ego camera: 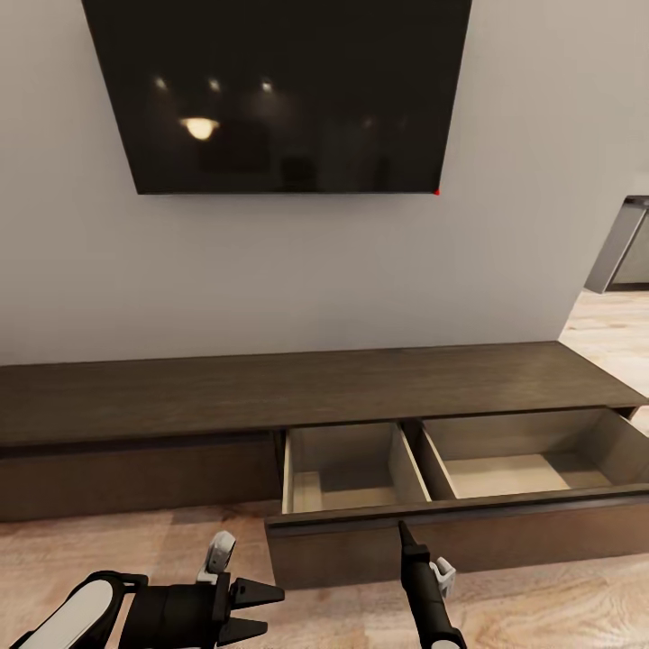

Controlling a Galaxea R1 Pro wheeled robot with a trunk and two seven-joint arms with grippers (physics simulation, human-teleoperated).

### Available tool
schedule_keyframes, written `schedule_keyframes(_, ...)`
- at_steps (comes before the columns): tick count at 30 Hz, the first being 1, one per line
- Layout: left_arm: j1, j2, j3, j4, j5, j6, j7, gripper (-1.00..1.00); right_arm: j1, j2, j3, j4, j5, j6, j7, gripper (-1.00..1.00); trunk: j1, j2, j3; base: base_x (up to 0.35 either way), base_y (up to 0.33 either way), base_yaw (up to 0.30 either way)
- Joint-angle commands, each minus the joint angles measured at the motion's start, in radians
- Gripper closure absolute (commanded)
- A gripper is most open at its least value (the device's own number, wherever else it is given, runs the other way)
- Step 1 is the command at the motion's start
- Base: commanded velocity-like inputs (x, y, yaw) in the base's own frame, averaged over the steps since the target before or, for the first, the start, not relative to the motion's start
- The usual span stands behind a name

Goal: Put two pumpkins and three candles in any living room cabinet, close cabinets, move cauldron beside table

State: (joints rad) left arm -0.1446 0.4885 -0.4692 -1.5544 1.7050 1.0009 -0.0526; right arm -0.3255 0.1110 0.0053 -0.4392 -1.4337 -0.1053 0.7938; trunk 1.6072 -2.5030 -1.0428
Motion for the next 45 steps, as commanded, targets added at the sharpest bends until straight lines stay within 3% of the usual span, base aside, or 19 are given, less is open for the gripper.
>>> schedule_keyframes(1, -0.001, 0.001, -0.002, 0.000, -0.004, 0.001, -0.006, -1.00, -0.001, 0.001, 0.042, -0.001, 0.012, -0.007, 0.021, 1.00, 0.000, 0.000, -0.001, -0.024, 0.000, 0.000)
schedule_keyframes(45, -0.001, 0.001, -0.001, 0.000, -0.003, 0.001, -0.006, -1.00, -0.001, 0.003, 0.042, -0.001, 0.012, -0.007, 0.022, 1.00, 0.000, 0.000, -0.001, -0.019, 0.000, 0.000)
